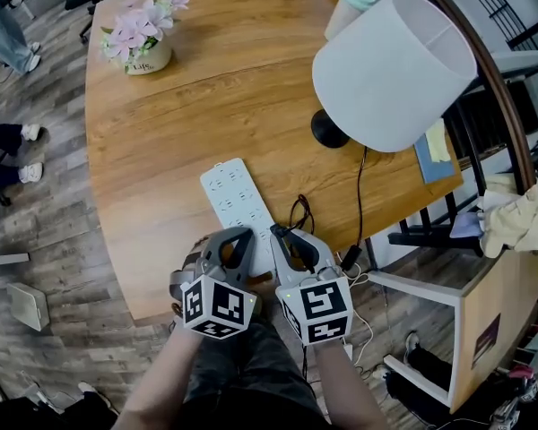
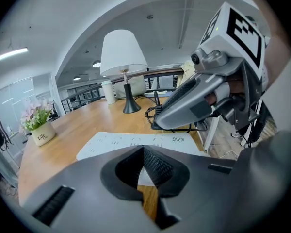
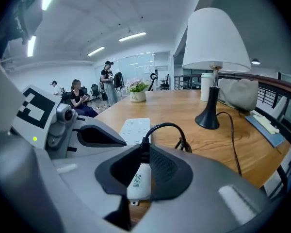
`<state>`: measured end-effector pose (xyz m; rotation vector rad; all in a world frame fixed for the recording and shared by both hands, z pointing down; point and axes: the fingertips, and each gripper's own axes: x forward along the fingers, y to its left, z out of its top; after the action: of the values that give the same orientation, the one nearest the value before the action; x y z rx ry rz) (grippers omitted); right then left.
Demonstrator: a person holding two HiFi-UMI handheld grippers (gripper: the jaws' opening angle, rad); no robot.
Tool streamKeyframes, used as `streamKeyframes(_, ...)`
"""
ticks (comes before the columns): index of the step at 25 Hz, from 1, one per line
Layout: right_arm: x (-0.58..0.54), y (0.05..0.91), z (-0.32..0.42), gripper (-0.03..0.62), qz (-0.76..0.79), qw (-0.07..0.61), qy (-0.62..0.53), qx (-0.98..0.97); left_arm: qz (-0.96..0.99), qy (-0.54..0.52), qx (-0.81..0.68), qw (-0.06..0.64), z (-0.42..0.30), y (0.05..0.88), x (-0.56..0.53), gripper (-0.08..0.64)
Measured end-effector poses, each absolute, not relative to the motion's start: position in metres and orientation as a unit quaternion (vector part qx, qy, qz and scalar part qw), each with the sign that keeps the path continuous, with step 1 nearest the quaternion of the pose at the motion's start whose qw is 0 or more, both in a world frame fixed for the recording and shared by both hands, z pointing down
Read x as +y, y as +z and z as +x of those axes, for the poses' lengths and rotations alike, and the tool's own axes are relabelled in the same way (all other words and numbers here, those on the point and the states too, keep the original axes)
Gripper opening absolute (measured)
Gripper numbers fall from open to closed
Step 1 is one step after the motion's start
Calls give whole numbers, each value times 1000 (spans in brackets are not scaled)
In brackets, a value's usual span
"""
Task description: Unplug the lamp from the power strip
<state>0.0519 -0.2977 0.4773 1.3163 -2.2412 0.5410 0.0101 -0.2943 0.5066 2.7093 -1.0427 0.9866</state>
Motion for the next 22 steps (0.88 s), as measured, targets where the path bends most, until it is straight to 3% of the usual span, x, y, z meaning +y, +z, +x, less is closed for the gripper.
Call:
streamKeyframes(12, -308, 490, 78, 72, 507, 274, 203, -791, 884, 288, -363, 51, 0, 495, -301, -5)
streamKeyframes(22, -309, 488, 80, 133, 503, 302, 201, -784, 889, 279, -360, 49, 3, 489, -300, -5)
